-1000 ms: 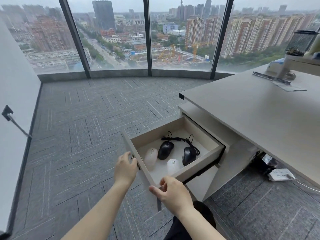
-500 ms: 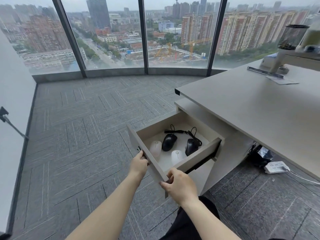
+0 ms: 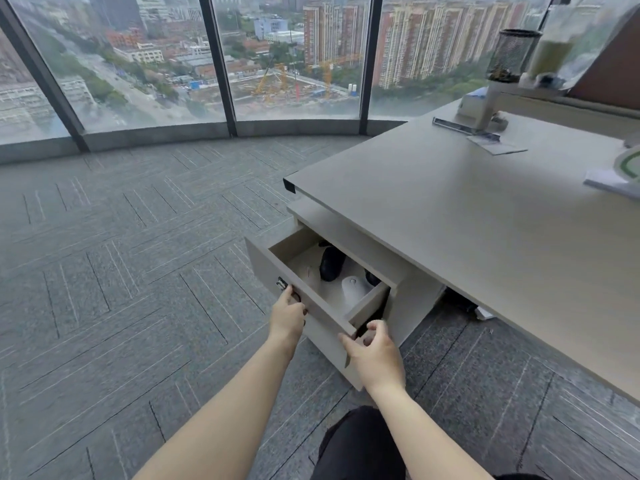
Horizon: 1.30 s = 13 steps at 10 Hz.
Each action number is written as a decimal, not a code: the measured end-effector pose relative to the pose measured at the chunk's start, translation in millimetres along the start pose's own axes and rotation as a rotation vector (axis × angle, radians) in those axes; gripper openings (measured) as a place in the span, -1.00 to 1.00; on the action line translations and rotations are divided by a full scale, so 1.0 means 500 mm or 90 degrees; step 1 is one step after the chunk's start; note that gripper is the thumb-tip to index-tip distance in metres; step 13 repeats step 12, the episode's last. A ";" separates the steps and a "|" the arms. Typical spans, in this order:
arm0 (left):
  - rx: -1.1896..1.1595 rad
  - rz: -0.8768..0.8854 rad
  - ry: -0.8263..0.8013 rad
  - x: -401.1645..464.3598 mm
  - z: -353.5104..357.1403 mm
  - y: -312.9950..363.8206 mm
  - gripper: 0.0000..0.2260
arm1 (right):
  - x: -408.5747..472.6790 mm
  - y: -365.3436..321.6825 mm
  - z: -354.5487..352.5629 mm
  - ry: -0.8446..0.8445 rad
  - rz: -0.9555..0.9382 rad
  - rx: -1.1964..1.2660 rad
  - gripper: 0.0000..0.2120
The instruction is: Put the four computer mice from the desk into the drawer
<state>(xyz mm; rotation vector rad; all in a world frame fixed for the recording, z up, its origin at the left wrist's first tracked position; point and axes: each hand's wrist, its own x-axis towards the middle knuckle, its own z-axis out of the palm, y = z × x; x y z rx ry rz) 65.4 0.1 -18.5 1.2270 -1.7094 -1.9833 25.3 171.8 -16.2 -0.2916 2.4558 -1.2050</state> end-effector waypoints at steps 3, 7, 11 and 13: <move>-0.030 -0.020 -0.025 0.062 0.113 0.058 -0.39 | 0.113 0.022 -0.041 0.091 0.042 0.040 -0.13; -0.059 -0.026 -0.061 0.113 0.187 0.073 -0.44 | 0.201 0.040 -0.065 0.113 0.068 0.106 -0.36; -0.004 -0.021 -0.097 0.107 0.184 0.073 -0.42 | 0.181 0.029 -0.080 0.056 0.079 0.057 -0.52; 0.019 -0.014 -0.072 0.058 0.166 0.047 -0.47 | 0.138 0.021 -0.091 0.049 0.053 0.018 -0.72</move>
